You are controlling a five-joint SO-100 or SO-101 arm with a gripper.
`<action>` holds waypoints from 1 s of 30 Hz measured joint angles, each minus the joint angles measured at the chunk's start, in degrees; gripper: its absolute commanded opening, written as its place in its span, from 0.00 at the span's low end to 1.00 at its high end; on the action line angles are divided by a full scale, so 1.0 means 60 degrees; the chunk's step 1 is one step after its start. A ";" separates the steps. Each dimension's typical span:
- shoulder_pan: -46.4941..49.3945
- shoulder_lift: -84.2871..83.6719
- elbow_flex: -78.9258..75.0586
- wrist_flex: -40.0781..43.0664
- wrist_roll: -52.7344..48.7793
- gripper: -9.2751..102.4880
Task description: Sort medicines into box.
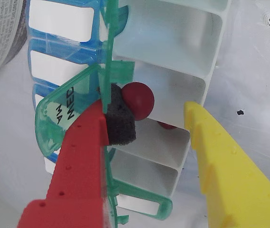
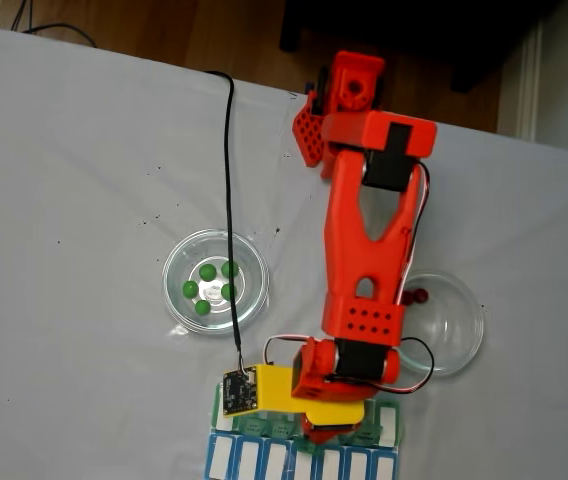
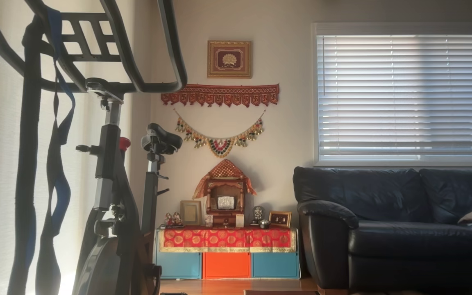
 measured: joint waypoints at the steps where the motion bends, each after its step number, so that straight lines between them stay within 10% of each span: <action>1: 0.0000 0.0044 0.0015 0.0000 0.0000 0.27; 30: -0.0176 0.1128 0.0234 0.1450 -0.0381 0.10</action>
